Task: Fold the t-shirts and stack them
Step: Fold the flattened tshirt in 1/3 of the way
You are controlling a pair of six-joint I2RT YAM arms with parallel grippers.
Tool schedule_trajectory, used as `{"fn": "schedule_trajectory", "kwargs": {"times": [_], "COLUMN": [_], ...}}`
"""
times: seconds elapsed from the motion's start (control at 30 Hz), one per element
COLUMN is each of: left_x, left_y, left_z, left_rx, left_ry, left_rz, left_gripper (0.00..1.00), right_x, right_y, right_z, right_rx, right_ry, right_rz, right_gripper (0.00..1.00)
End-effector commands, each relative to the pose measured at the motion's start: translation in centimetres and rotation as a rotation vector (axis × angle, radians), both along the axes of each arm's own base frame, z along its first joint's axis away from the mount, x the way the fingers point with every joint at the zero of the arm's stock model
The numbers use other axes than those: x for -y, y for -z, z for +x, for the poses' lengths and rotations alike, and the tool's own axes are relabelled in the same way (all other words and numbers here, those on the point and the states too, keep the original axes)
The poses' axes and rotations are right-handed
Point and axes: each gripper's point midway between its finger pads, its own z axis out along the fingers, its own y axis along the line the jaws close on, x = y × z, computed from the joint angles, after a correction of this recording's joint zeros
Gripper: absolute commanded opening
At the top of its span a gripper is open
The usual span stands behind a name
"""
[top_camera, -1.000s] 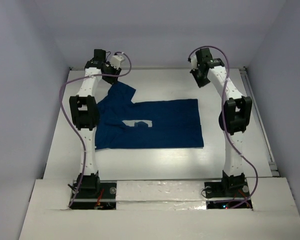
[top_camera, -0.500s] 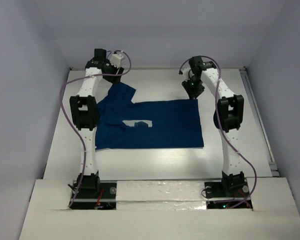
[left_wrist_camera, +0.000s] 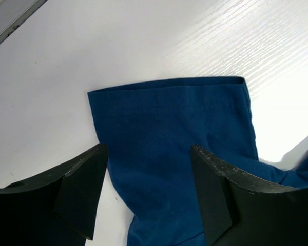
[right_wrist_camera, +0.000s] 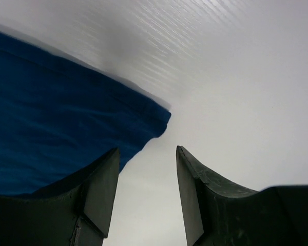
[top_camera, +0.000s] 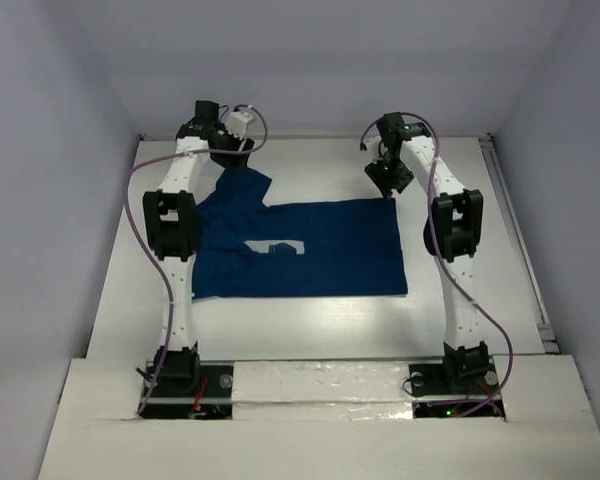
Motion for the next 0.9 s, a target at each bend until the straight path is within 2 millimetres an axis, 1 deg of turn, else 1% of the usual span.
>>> {"fn": "schedule_trajectory", "kwargs": {"times": [0.0, 0.07, 0.1, 0.13, 0.2, 0.3, 0.33, 0.37, 0.43, 0.47, 0.5, 0.53, 0.57, 0.6, 0.63, 0.67, 0.7, 0.73, 0.77, 0.8, 0.87], "left_x": [0.4, 0.4, 0.9, 0.8, 0.6, 0.6, 0.6, 1.1, 1.1, 1.1, 1.1, 1.6, 1.6, 1.6, 1.6, 1.5, 1.5, 1.3, 1.3, 1.4, 1.5], "left_y": [-4.8, -4.6, -4.5, -4.4, -4.1, -4.0, -4.0, -4.0, -4.1, -4.1, -4.3, -4.3, -4.2, -4.6, -4.6, -4.2, -4.9, -5.5, -5.5, -5.7, -6.3], "left_z": [-0.5, -0.6, -0.7, -0.6, -0.4, -0.3, -0.3, -0.4, -0.4, -0.5, -0.5, -0.7, -0.8, -0.9, -1.0, -1.3, -1.2, -1.2, -1.2, -1.3, -1.4], "left_rx": [0.066, 0.062, 0.061, 0.061, 0.059, 0.053, 0.052, 0.052, 0.052, 0.048, 0.052, 0.05, 0.044, 0.05, 0.05, 0.04, 0.059, 0.077, 0.078, 0.078, 0.087], "left_ry": [0.004, 0.004, 0.013, 0.011, 0.001, 0.003, 0.003, 0.012, 0.009, 0.007, 0.006, 0.013, 0.011, 0.011, 0.01, 0.007, 0.004, -0.003, -0.003, -0.004, -0.003], "left_rz": [-0.032, -0.03, -0.026, -0.023, -0.011, -0.012, -0.012, -0.013, -0.011, -0.013, -0.015, -0.015, -0.016, -0.017, -0.016, -0.011, -0.012, -0.007, -0.007, -0.014, -0.025], "left_gripper": [0.62, 0.62, 0.62, 0.62, 0.62, 0.62, 0.62, 0.62, 0.62, 0.62, 0.62, 0.62, 0.62, 0.62, 0.62, 0.61, 0.61, 0.61, 0.61, 0.61, 0.61], "right_x": [0.9, 0.8, 0.9, 1.3, 1.3, 1.2, 1.7, 1.7, 1.7, 1.7, 1.7, 1.2, 1.1, 1.0, 0.9, 0.0, -0.5, -2.2, -2.2, -2.3, -3.8], "right_y": [0.1, 0.4, 0.5, 0.6, 0.7, 0.9, 0.9, 1.0, 1.4, 1.6, 1.6, 1.7, 1.6, 1.5, 0.6, 0.1, -0.7, -1.6, -1.6, -2.4, -3.1], "right_z": [-0.2, -0.5, -0.6, -0.5, -0.7, -0.6, -0.6, -0.6, -0.5, -0.8, -0.7, -1.0, -1.2, -1.4, -1.8, -2.0, -2.7, -4.0, -4.0, -4.5, -5.1], "right_rx": [-0.034, -0.058, -0.063, -0.066, -0.079, -0.09, -0.093, -0.097, -0.108, -0.125, -0.125, -0.137, -0.14, -0.143, -0.138, -0.132, -0.121, -0.098, -0.098, -0.079, -0.053], "right_ry": [-0.029, -0.053, -0.063, -0.07, -0.091, -0.114, -0.114, -0.119, -0.138, -0.144, -0.151, -0.171, -0.172, -0.17, -0.169, -0.181, -0.183, -0.2, -0.197, -0.197, -0.215], "right_rz": [-0.017, -0.015, -0.018, -0.019, -0.019, -0.013, -0.015, -0.017, -0.018, -0.021, -0.023, 0.009, 0.017, 0.022, 0.03, 0.084, 0.121, 0.154, 0.155, 0.167, 0.185], "right_gripper": [0.54, 0.54, 0.54, 0.54, 0.54, 0.54, 0.54, 0.54, 0.54, 0.54, 0.53, 0.53, 0.53, 0.53, 0.48, 0.4, 0.23, 0.0, 0.0, 0.0, 0.0]}}
